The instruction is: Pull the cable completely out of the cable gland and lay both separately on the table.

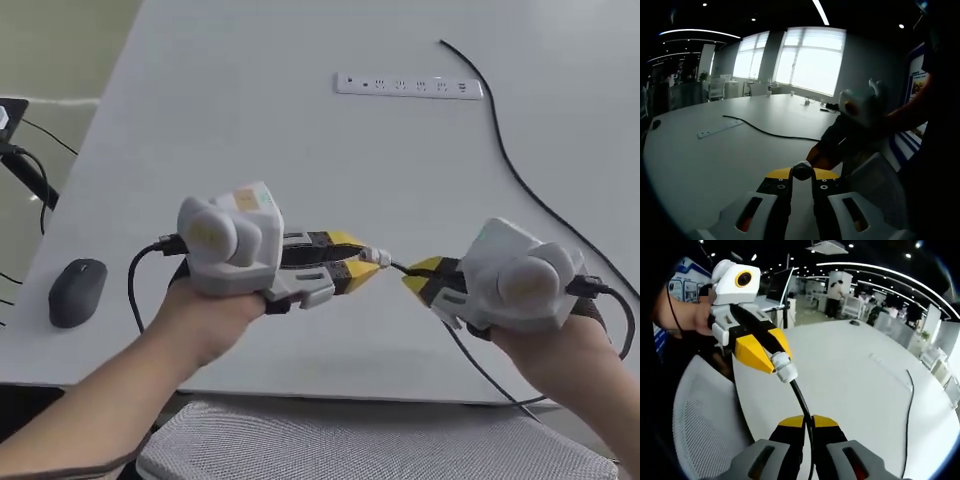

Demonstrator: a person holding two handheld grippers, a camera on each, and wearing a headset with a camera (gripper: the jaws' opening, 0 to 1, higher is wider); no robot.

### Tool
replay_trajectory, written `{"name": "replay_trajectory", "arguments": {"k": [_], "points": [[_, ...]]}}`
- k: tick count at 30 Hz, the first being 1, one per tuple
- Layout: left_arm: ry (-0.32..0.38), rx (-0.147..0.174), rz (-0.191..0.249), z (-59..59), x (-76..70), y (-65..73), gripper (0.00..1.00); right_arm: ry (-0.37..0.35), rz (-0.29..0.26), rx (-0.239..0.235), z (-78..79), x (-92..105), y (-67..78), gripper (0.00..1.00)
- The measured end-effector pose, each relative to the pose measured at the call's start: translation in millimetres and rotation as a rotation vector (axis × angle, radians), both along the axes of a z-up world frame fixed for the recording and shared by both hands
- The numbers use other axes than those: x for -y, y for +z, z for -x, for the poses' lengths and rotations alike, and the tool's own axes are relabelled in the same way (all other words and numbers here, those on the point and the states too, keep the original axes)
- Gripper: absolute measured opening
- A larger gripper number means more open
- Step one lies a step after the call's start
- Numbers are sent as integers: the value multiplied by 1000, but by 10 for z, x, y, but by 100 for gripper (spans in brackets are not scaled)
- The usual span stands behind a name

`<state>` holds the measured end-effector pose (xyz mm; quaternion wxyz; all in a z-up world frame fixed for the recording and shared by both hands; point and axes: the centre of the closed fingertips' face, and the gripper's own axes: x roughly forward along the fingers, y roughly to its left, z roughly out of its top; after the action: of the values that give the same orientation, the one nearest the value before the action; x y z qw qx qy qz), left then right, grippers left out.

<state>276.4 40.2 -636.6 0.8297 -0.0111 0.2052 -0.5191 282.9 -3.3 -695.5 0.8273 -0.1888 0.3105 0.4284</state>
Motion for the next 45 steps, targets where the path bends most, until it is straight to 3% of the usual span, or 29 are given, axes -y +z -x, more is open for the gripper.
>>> {"name": "replay_trajectory", "arguments": {"k": [6, 12, 21, 26, 35, 45], "points": [[3, -1, -2, -13, -3, -10, 15, -50, -22, -50, 15, 105, -95, 0], [10, -4, 16, -56, -28, 29, 15, -72, -4, -56, 0, 188, -159, 0], [6, -7, 4, -26, -27, -18, 15, -76, 11, -40, -51, 230, -153, 0], [-7, -12, 2, -20, -4, -74, 15, -62, 37, -37, -78, 254, -118, 0], [-10, -12, 11, 23, -12, -208, 15, -80, 34, -45, -188, 305, 2, 0], [3, -35, 30, 89, -92, -354, 15, -43, 72, -34, -316, 162, 70, 0]]}}
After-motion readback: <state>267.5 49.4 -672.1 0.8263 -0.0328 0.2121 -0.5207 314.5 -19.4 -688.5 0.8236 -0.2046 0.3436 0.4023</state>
